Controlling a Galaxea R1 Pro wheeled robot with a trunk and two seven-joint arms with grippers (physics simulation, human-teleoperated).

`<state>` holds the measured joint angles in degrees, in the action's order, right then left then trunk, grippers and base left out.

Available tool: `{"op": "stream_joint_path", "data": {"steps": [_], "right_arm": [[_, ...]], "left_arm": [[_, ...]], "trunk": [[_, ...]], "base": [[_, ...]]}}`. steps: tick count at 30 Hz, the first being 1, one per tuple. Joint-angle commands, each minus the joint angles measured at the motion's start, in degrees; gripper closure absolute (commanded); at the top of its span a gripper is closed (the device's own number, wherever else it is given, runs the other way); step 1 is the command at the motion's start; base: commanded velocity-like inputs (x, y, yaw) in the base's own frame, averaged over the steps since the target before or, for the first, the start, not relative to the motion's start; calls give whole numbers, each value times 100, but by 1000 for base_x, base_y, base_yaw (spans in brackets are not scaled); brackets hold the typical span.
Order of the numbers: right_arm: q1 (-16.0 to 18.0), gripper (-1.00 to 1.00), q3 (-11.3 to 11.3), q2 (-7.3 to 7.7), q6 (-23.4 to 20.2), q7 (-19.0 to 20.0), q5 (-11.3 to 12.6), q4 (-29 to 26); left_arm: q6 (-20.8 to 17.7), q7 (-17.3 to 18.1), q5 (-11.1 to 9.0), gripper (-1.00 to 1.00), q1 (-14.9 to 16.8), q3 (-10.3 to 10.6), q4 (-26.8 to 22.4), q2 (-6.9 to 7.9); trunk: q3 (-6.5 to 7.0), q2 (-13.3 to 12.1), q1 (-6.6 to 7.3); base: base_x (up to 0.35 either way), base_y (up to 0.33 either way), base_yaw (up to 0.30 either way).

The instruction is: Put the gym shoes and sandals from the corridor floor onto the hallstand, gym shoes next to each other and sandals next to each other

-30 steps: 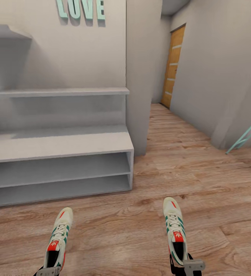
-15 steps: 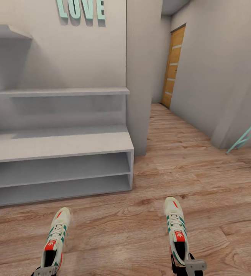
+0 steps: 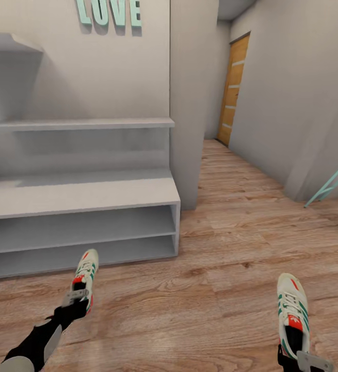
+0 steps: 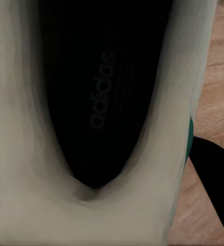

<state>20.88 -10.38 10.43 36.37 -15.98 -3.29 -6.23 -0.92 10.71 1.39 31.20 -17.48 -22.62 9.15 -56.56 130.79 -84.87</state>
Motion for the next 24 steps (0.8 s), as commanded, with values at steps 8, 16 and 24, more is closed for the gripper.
{"op": "stream_joint_path", "data": {"steps": [8,16,24], "right_arm": [[4,100,-62,1,-190,208,216,-89],[4,100,-47,-44,-216,261,232,-218],[4,100,-43,-49,-218,262,234,-255]], "left_arm": [[-1034,38,420,100,720,-45,-166,-3],[-1652,-222,521,100,1274,-39,-297,6],[-2261,-279,527,100,1326,-63,-757,175]], "trunk": [[-5,2,1],[-5,2,1],[-141,243,-131]], "base": [[0,0,0],[0,0,0],[0,0,0]]}}
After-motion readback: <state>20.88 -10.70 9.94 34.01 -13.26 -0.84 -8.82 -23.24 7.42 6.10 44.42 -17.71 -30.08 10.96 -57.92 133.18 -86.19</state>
